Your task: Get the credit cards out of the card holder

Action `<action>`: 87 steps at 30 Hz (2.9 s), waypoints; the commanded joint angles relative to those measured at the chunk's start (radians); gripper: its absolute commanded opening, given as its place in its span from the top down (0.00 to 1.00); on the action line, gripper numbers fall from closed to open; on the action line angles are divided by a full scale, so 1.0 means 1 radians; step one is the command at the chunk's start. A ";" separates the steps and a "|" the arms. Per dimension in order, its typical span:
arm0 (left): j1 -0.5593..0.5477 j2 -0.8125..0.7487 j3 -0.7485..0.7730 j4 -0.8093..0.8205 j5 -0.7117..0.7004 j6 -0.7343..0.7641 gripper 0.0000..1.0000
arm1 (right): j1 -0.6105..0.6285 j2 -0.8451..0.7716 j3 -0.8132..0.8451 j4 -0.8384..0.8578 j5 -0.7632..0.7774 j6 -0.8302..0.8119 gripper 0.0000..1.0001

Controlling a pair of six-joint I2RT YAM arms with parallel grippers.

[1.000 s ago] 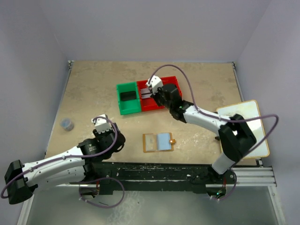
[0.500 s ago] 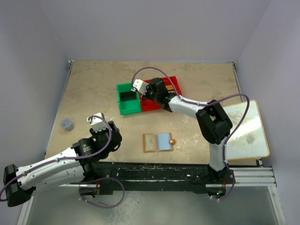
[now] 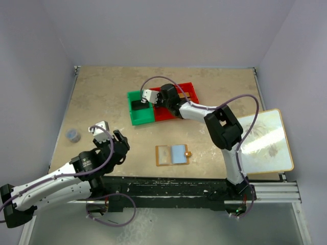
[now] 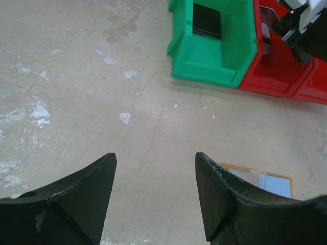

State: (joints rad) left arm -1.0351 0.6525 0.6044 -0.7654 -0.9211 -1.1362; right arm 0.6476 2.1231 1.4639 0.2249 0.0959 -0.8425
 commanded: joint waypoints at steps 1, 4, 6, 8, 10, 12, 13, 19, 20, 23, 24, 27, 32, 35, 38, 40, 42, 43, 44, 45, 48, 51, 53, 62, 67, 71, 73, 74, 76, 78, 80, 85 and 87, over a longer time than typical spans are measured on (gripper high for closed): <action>0.001 -0.022 0.044 -0.021 -0.026 0.013 0.39 | -0.005 0.024 0.066 0.065 0.025 -0.098 0.96; 0.001 -0.037 0.045 -0.031 -0.028 0.011 0.39 | -0.006 0.053 0.086 0.063 0.045 -0.141 0.95; 0.001 -0.044 0.047 -0.041 -0.030 0.003 0.39 | -0.006 0.060 0.083 0.073 0.052 -0.158 0.93; 0.001 -0.052 0.047 -0.046 -0.029 0.001 0.39 | -0.005 0.068 0.080 0.085 0.057 -0.189 0.92; 0.001 -0.057 0.047 -0.049 -0.028 0.001 0.39 | -0.005 0.070 0.088 0.082 0.061 -0.198 0.91; 0.001 -0.062 0.046 -0.048 -0.027 0.002 0.39 | -0.006 0.070 0.100 0.060 0.042 -0.190 0.88; 0.000 -0.062 0.045 -0.045 -0.027 0.003 0.39 | -0.006 0.070 0.103 0.053 0.037 -0.186 0.83; 0.000 -0.049 0.045 -0.042 -0.022 0.007 0.39 | -0.008 0.058 0.100 0.038 0.031 -0.162 0.70; 0.001 -0.047 0.044 -0.043 -0.020 0.007 0.39 | -0.007 0.055 0.099 0.039 0.033 -0.159 0.69; 0.000 -0.047 0.044 -0.043 -0.015 0.006 0.39 | -0.008 0.042 0.099 0.020 0.033 -0.139 0.68; 0.001 -0.047 0.044 -0.043 -0.014 0.007 0.39 | -0.007 0.034 0.093 0.018 0.033 -0.137 0.67; 0.001 -0.047 0.042 -0.039 -0.012 0.007 0.39 | -0.008 0.015 0.079 0.017 0.046 -0.127 0.64; 0.001 -0.034 0.034 -0.023 0.007 0.012 0.39 | -0.014 0.019 0.100 0.030 0.122 -0.044 0.60; 0.001 -0.011 0.033 -0.011 0.026 0.012 0.39 | -0.017 0.003 0.099 0.035 0.111 0.002 0.59; 0.001 0.010 0.033 -0.004 0.048 0.010 0.39 | -0.017 -0.024 0.085 0.036 0.062 0.021 0.58; 0.001 0.021 0.028 0.007 0.062 0.010 0.39 | -0.018 -0.035 0.080 0.036 0.042 0.032 0.58; 0.001 0.024 0.026 0.013 0.071 0.008 0.39 | -0.018 -0.043 0.083 0.029 0.042 0.051 0.57; 0.001 0.025 0.023 0.015 0.073 0.006 0.39 | -0.019 -0.048 0.083 0.023 0.036 0.053 0.57; 0.001 0.024 0.022 0.017 0.074 0.004 0.39 | -0.017 -0.050 0.081 0.021 0.036 0.057 0.56; 0.001 0.022 0.020 0.020 0.075 0.004 0.39 | -0.018 -0.052 0.079 0.019 0.034 0.061 0.56; 0.001 0.023 0.020 0.033 0.084 0.011 0.39 | -0.017 -0.047 0.069 0.018 0.046 0.063 0.56; 0.001 0.031 0.023 0.044 0.099 0.020 0.39 | -0.018 -0.065 0.063 0.013 0.041 0.123 0.56; 0.001 0.042 0.024 0.048 0.110 0.020 0.39 | -0.017 -0.103 0.050 0.029 0.029 0.180 0.56; 0.001 0.075 -0.013 0.113 0.153 0.016 0.39 | -0.024 -0.472 -0.267 0.186 0.310 0.771 0.30; 0.001 0.103 -0.032 0.142 0.157 -0.004 0.39 | -0.028 -0.600 -0.358 -0.089 0.218 1.135 0.27; 0.001 0.113 -0.041 0.142 0.130 -0.023 0.39 | -0.023 -0.669 -0.432 -0.248 0.151 1.340 0.24; 0.001 0.112 -0.045 0.140 0.116 -0.026 0.39 | -0.012 -0.723 -0.514 -0.238 0.091 1.410 0.23; 0.001 0.113 -0.046 0.140 0.111 -0.028 0.39 | 0.002 -0.749 -0.553 -0.225 0.064 1.441 0.23; 0.001 0.118 -0.047 0.139 0.102 -0.031 0.39 | 0.048 -0.790 -0.611 -0.207 0.041 1.509 0.23; 0.001 0.126 -0.044 0.136 0.097 -0.037 0.39 | 0.132 -0.809 -0.628 -0.236 0.106 1.575 0.22; 0.001 0.129 -0.040 0.129 0.093 -0.044 0.39 | 0.217 -0.795 -0.612 -0.302 0.186 1.648 0.21; 0.001 0.110 -0.036 0.090 0.054 -0.083 0.39 | 0.370 -0.702 -0.558 -0.418 0.311 1.793 0.24; 0.001 0.089 -0.034 0.050 0.026 -0.112 0.39 | 0.402 -0.659 -0.540 -0.436 0.317 1.827 0.24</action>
State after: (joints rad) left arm -1.0351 0.7769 0.5606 -0.6659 -0.8162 -1.1843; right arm 1.0035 1.4036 0.8650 -0.1261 0.3073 0.8326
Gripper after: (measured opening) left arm 0.608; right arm 0.766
